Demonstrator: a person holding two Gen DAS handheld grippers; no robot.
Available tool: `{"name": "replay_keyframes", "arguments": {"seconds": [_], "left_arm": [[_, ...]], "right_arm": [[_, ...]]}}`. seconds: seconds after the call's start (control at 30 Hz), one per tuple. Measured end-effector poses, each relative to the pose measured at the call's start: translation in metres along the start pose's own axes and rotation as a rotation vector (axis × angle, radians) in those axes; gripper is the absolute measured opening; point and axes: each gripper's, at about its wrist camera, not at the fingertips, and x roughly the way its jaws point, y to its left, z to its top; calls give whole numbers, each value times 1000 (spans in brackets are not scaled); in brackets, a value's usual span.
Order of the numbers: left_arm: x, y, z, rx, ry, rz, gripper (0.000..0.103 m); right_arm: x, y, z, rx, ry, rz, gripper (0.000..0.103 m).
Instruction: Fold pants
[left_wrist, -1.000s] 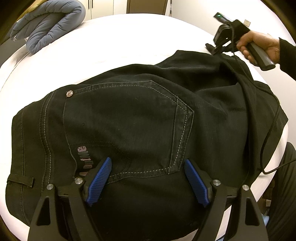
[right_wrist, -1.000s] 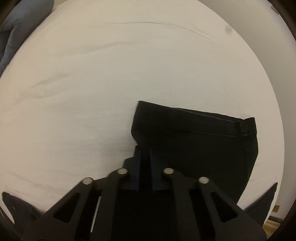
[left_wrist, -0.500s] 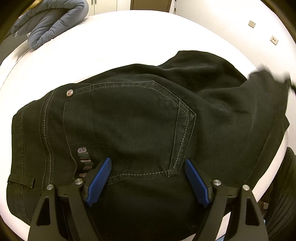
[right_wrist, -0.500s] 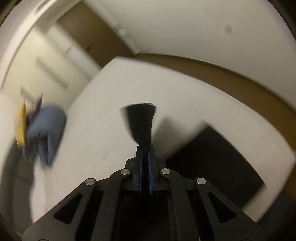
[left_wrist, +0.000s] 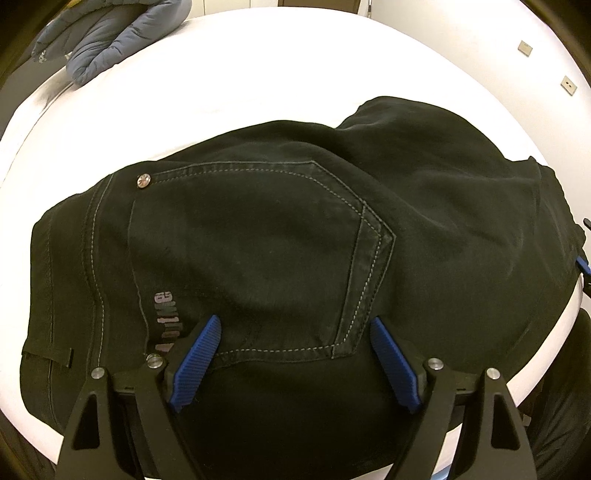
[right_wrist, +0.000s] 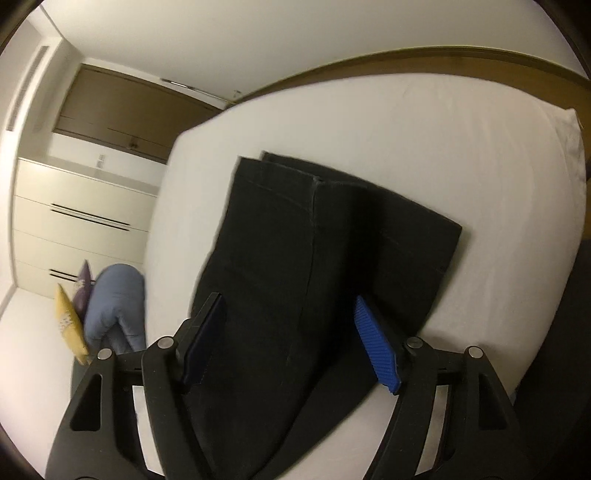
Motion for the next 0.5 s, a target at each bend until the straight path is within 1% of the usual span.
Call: {"name": "replay_keyframes", "arguments": {"seconds": [0.03,0.07,0.1,0.13,0.17,0.23,0.33,0.43,0.5], "left_arm": [[0,-2,1,-2,2,0,84],[1,-3,1,-4,4,0,84],[1,-3,2,-5,6,0,84],[2,-4,3,-6,9,0,84],[3,-4,5,-7,11,0,84],[3,-3,6,-6,15,1,84],[1,1,9,7,22,2,85],[2,-1,12,27,36,-2,86],[0,-3,16,33,44,-5,86]], "right_arm": [[-3,-1,-3,-14,2,4,70],[-12,-2,-4,-31,13,25,62],[-8,-1,-3,-39,27,40,50],[-2,-2,-1,-39,51,32,20],[1,-5,2,-28,59,19,7],[-3,-11,5,-14,48,8,2],[-13,-12,10,8,34,29,2],[-40,-11,5,32,23,53,2],[-46,-15,2,40,27,39,2]]}}
